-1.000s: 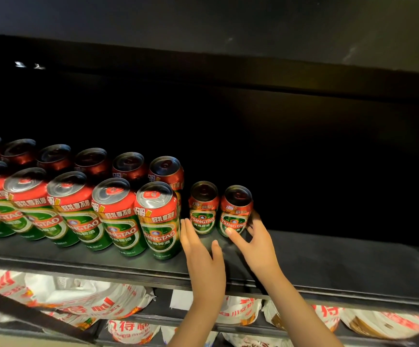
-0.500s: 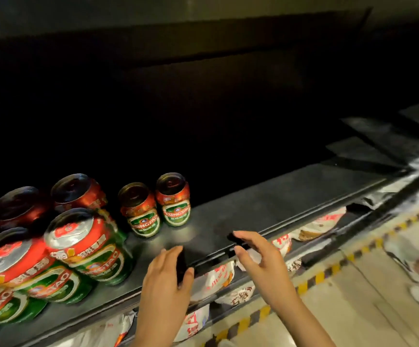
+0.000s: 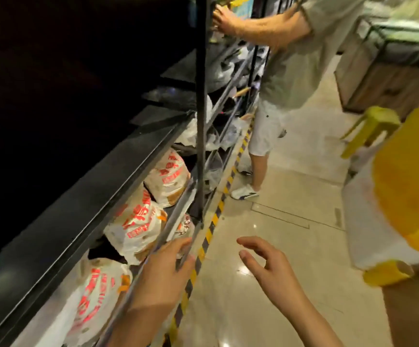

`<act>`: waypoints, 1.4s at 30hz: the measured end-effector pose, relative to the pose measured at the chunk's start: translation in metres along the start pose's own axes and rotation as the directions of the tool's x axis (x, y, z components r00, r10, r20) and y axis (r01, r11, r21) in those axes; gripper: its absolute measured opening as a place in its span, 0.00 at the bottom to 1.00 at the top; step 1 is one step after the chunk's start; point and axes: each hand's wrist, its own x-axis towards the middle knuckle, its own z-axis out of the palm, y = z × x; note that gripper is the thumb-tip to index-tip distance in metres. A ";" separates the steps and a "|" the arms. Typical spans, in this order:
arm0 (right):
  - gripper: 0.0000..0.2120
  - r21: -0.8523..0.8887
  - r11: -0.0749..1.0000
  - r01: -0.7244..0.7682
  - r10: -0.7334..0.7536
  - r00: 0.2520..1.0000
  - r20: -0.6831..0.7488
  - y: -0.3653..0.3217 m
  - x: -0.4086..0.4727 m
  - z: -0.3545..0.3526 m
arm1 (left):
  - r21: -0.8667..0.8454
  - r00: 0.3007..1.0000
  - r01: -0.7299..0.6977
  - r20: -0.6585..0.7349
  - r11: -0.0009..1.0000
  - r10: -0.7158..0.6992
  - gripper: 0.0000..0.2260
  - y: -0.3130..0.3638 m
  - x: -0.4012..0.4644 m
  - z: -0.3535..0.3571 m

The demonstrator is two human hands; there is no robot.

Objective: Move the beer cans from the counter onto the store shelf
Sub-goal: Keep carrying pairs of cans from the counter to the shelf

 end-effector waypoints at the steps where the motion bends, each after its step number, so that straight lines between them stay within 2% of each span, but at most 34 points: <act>1: 0.09 -0.007 1.000 -0.022 0.022 0.999 -0.033 0.010 -0.015 -0.021 | 0.018 0.999 -0.030 0.036 0.999 0.029 0.15 0.018 -0.001 0.016; 5: 0.08 -0.101 0.988 -0.119 0.098 0.975 -0.199 0.066 -0.086 -0.114 | 0.027 0.955 -0.224 0.205 0.974 0.214 0.16 0.099 -0.018 0.094; 9: 0.09 -0.165 0.948 -0.272 0.183 0.890 -0.417 0.121 -0.171 -0.209 | 0.003 0.830 -0.466 0.348 0.885 0.436 0.17 0.189 -0.052 0.187; 12: 0.09 -0.127 0.901 -0.415 0.281 0.781 -0.558 0.158 -0.241 -0.263 | -0.046 0.691 -0.610 0.458 0.791 0.560 0.18 0.251 -0.085 0.255; 15: 0.09 -0.044 0.843 -0.537 0.373 0.640 -0.671 0.182 -0.306 -0.298 | -0.101 0.538 -0.711 0.561 0.696 0.630 0.18 0.307 -0.122 0.309; 19: 0.08 0.115 0.790 -0.603 0.458 0.454 -0.765 0.205 -0.370 -0.326 | -0.185 0.339 -0.793 0.658 0.581 0.673 0.18 0.357 -0.157 0.364; 21: 0.09 0.172 0.775 -0.608 0.479 0.388 -0.787 0.215 -0.388 -0.337 | -0.221 0.285 -0.790 0.694 0.572 0.661 0.19 0.373 -0.164 0.390; 24: 0.09 0.229 0.769 -0.596 0.494 0.328 -0.805 0.231 -0.399 -0.360 | -0.250 0.249 -0.760 0.741 0.600 0.624 0.19 0.395 -0.161 0.427; 26: 0.10 0.250 0.769 -0.589 0.504 0.317 -0.804 0.242 -0.397 -0.384 | -0.256 0.250 -0.749 0.745 0.611 0.618 0.18 0.412 -0.153 0.450; 35: 0.11 0.137 0.819 -0.558 0.410 0.401 -0.819 0.295 -0.362 -0.533 | -0.234 0.338 -0.689 0.733 0.686 0.590 0.17 0.507 -0.102 0.556; 37: 0.09 0.140 0.824 -0.549 0.396 0.382 -0.835 0.312 -0.362 -0.562 | -0.235 0.335 -0.691 0.734 0.683 0.590 0.17 0.530 -0.095 0.579; 42: 0.09 0.242 0.787 -0.567 0.481 0.319 -0.817 0.358 -0.374 -0.607 | -0.192 0.298 -0.737 0.768 0.648 0.567 0.18 0.579 -0.097 0.636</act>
